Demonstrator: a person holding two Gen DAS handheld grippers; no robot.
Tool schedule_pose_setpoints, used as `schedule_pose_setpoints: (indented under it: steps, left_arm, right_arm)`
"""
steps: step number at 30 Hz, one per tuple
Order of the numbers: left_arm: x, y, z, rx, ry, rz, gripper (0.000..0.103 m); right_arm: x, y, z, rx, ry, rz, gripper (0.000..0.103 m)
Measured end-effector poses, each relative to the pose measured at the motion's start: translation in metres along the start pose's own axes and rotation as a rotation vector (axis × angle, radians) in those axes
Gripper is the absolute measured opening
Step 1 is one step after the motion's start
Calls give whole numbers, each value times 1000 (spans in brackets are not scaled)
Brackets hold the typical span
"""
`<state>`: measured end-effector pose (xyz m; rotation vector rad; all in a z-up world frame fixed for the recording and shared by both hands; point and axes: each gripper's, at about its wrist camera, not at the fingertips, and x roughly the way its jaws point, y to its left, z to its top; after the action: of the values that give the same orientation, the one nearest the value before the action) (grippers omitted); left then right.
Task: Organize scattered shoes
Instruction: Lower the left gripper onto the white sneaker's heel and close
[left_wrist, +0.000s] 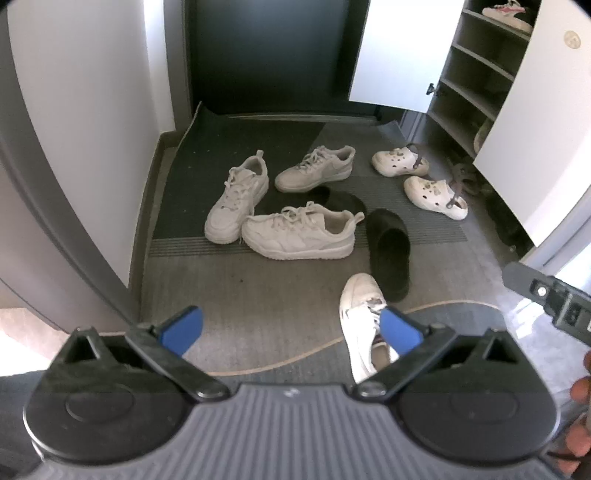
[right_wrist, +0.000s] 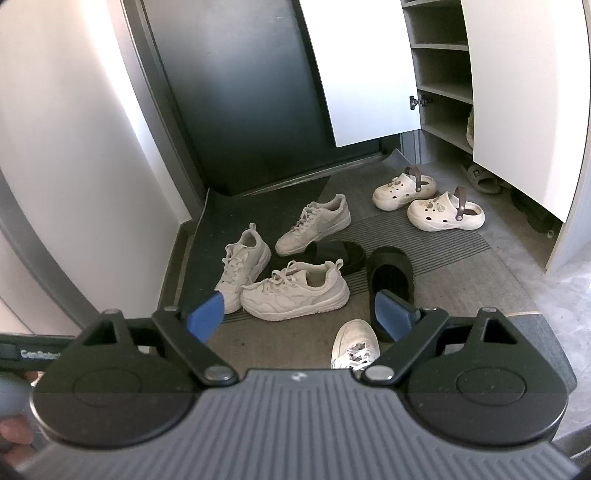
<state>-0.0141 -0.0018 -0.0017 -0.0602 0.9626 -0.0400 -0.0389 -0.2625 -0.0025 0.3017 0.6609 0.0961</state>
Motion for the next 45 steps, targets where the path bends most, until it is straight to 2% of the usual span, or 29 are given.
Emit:
schedule_pose_setpoints:
  steps: [11,16,20,23,26,29,32,34,39,42,45]
  left_arm:
    - [10,4,1,-5,10,3,103]
    - [12,8,-2,-30,-3,-110,103]
    - [13,1,-14,13,-54,-99,103]
    - [17,-2,-18,30,-25,-111,103]
    - [17,-2,-12,2,5,-130,103]
    - [20,-14,0,77,43,-93,103]
    - [33,-39,15,195,63,-71,103]
    - [54,-61,21,277,58,-73,103]
    - [113,-98,17,342,86,-99,101]
    - [168,-123,5,398,143,-114,100]
    - [228,-148,-26,489,227,-78,99]
  right_arm:
    - [-9,-4,2,9,-24,7,91]
    - [-13,-18,2,69,-42,20,91]
    - [-18,-22,0,101,-58,3,91]
    - [-28,-31,0,141,-84,30,91]
    - [-37,-31,-1,167,-111,66,91]
    - [-44,-37,-1,202,-137,82,91]
    - [-47,-43,0,253,-142,97,91]
    - [-50,-47,0,288,-150,102,91]
    - [-61,-60,-5,305,-162,59,91]
    - [-67,-71,-9,306,-166,12,91]
    - [-76,-87,-15,340,-177,-12,91]
